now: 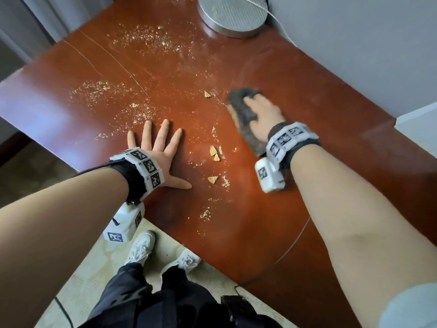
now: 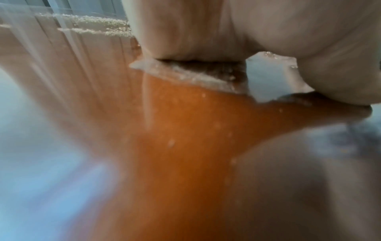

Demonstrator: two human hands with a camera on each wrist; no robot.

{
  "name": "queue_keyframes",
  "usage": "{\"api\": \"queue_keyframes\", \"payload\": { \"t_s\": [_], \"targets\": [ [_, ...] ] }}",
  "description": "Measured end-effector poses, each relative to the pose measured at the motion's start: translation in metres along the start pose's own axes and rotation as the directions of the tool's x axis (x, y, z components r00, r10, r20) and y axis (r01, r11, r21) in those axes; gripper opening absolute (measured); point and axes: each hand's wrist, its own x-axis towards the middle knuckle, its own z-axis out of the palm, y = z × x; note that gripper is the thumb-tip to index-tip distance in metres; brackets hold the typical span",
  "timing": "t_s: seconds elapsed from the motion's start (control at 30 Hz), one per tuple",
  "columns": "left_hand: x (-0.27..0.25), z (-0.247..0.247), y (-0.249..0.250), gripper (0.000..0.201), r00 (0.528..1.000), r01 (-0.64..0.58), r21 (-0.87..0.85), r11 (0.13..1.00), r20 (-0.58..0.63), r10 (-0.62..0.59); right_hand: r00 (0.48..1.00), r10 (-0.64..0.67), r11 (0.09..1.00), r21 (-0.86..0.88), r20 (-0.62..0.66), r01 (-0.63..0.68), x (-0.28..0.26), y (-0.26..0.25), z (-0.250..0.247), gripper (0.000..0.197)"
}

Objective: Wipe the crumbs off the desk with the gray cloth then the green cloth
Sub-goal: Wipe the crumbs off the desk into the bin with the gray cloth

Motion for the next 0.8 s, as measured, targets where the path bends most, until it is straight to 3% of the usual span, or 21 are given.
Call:
{"api": "queue_keyframes", "payload": {
  "t_s": [0.07, 0.13, 0.23, 0.3, 0.4, 0.47, 0.53, 0.6, 0.63, 0.73, 0.8],
  "targets": [
    [0.004, -0.005, 0.002, 0.134, 1.0, 0.014, 0.001, 1.0, -0.011, -0.014, 0.981, -0.169, 0.985, 0.041, 0.093, 0.166, -0.014, -0.011, 0.009, 0.062],
    [0.007, -0.008, 0.003, 0.135, 1.0, 0.014, -0.01, 1.0, -0.013, -0.014, 0.981, -0.187, 0.975, 0.131, 0.056, 0.178, -0.022, 0.0, 0.004, 0.061],
    [0.01, -0.009, 0.002, 0.136, 1.0, 0.008, -0.016, 1.0, -0.013, -0.009, 0.989, 0.047, 0.966, 0.259, -0.14, -0.01, -0.018, 0.039, -0.023, 0.052],
    [0.011, -0.008, 0.002, 0.136, 1.0, 0.009, -0.023, 1.0, -0.011, -0.009, 0.922, 0.299, 0.94, 0.244, -0.248, -0.239, -0.007, 0.08, -0.033, 0.044],
    [0.013, -0.006, 0.003, 0.136, 1.0, 0.017, -0.016, 1.0, 0.002, -0.017, 0.776, 0.613, 0.78, 0.27, -0.146, -0.565, -0.001, 0.123, -0.036, 0.047],
    [0.016, -0.008, 0.003, 0.136, 1.0, 0.02, -0.012, 1.0, 0.008, -0.02, 0.73, 0.676, 0.721, 0.297, -0.099, -0.627, 0.006, 0.129, -0.036, 0.045],
    [0.018, -0.011, 0.004, 0.137, 1.0, 0.021, -0.012, 1.0, 0.012, -0.021, 0.722, 0.678, 0.724, 0.29, -0.135, -0.626, 0.017, 0.118, -0.043, 0.046],
    [0.023, -0.016, 0.006, 0.137, 0.999, 0.03, -0.011, 1.0, 0.016, -0.029, 0.751, 0.647, 0.753, 0.264, -0.13, -0.603, 0.028, 0.099, -0.048, 0.057],
    [0.027, -0.019, 0.008, 0.137, 0.999, 0.036, -0.012, 0.999, 0.019, -0.035, 0.801, 0.587, 0.803, 0.213, -0.122, -0.556, 0.031, 0.091, -0.047, 0.06],
    [0.038, -0.033, 0.012, 0.137, 0.999, 0.046, -0.02, 0.999, 0.015, -0.046, 0.973, 0.227, 0.972, 0.061, -0.032, -0.225, 0.038, 0.064, -0.029, 0.059],
    [0.044, -0.042, 0.013, 0.138, 0.999, 0.043, -0.023, 0.999, 0.02, -0.043, 0.999, 0.028, 0.998, 0.051, 0.033, -0.03, 0.041, 0.057, -0.022, 0.058]
  ]
}}
